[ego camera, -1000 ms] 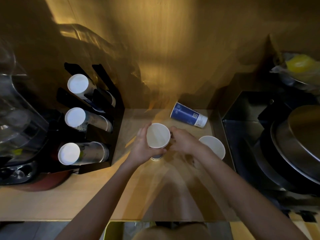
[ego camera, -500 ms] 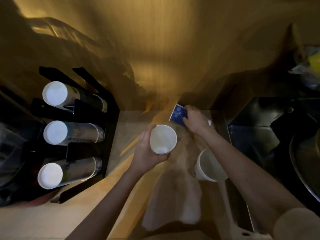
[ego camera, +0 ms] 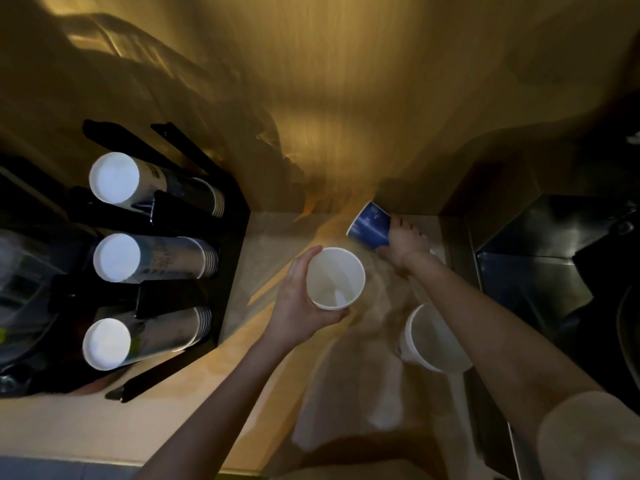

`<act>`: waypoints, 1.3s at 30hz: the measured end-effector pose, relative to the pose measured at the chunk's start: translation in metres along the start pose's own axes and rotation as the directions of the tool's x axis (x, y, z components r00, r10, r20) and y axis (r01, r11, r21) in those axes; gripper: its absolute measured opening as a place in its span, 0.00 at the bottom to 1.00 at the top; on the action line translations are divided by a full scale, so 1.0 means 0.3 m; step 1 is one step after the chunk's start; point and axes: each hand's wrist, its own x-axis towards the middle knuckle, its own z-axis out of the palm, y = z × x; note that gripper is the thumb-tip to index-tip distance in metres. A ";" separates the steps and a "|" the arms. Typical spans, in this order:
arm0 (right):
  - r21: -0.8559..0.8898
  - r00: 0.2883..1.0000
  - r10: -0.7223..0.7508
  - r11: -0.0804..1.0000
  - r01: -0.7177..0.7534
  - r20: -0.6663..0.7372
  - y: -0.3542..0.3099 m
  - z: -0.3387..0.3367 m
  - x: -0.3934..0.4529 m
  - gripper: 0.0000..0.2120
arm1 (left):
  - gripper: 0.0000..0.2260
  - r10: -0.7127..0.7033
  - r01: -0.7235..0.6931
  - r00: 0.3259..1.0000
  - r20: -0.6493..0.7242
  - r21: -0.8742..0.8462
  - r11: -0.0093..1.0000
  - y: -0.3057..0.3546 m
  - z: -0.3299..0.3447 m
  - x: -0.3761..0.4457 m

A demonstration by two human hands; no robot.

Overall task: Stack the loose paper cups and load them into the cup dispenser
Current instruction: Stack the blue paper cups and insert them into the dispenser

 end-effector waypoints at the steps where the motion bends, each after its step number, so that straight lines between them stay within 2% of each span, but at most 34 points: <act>1: 0.033 1.000 -0.012 0.999 0.013 -0.027 -0.007 -0.007 -0.007 0.37 | 0.46 0.001 -0.001 1.000 0.000 -0.001 1.000 0.000 0.000 0.000; 4: 0.262 0.979 -0.125 0.951 0.165 -0.160 -0.049 -0.069 -0.040 0.37 | 0.46 0.000 0.000 1.000 -0.006 -0.014 1.000 -0.003 0.003 0.004; 7: 0.492 0.921 -0.258 0.785 0.376 -0.293 -0.110 -0.182 -0.113 0.35 | 0.45 -0.006 0.005 1.000 -0.028 -0.037 0.999 -0.007 0.008 -0.001; 10: 0.700 0.887 -0.234 0.548 0.458 -0.397 -0.187 -0.297 -0.241 0.31 | 0.45 -0.057 0.048 0.995 -0.084 -0.098 0.994 -0.002 0.018 -0.010; 13: 0.807 0.864 -0.201 0.311 0.502 -0.461 -0.239 -0.324 -0.368 0.27 | 0.43 -0.126 0.105 0.986 -0.111 -0.179 0.978 0.010 0.024 -0.020; 15: 0.825 0.866 -0.207 0.266 0.498 -0.456 -0.244 -0.281 -0.429 0.25 | 0.40 -0.147 0.125 0.984 -0.098 -0.199 0.972 0.012 0.027 -0.023; 17: 0.822 0.887 -0.216 0.335 0.461 -0.409 -0.233 -0.216 -0.475 0.30 | 0.40 -0.163 0.143 0.983 -0.082 -0.211 0.967 0.013 0.028 -0.023; 21: 0.709 0.909 -0.274 0.569 0.416 -0.313 -0.197 -0.119 -0.548 0.44 | 0.40 -0.165 0.141 0.981 -0.100 -0.214 0.967 0.015 0.032 -0.037; 26: 0.468 0.869 -0.340 0.740 0.483 -0.359 -0.172 -0.088 -0.581 0.54 | 0.42 -0.162 0.137 0.981 -0.109 -0.205 0.969 0.028 0.035 -0.055; 29: 0.370 0.865 -0.358 0.796 0.480 -0.351 -0.171 -0.082 -0.593 0.53 | 0.46 -0.149 0.124 0.983 -0.109 -0.209 0.970 0.029 0.030 -0.063; 31: 0.349 0.865 -0.370 0.804 0.481 -0.339 -0.166 -0.065 -0.599 0.48 | 0.48 -0.155 0.126 0.981 -0.117 -0.221 0.967 0.025 0.028 -0.070; 35: 0.235 0.865 -0.373 0.856 0.460 -0.335 -0.150 -0.018 -0.602 0.30 | 0.42 -0.217 0.185 0.966 -0.141 -0.213 0.959 0.028 0.000 -0.076; 39: 0.181 0.885 -0.386 0.881 0.438 -0.259 -0.161 0.003 -0.635 0.29 | 0.39 -0.237 0.215 0.962 -0.133 -0.164 0.963 0.022 -0.035 -0.085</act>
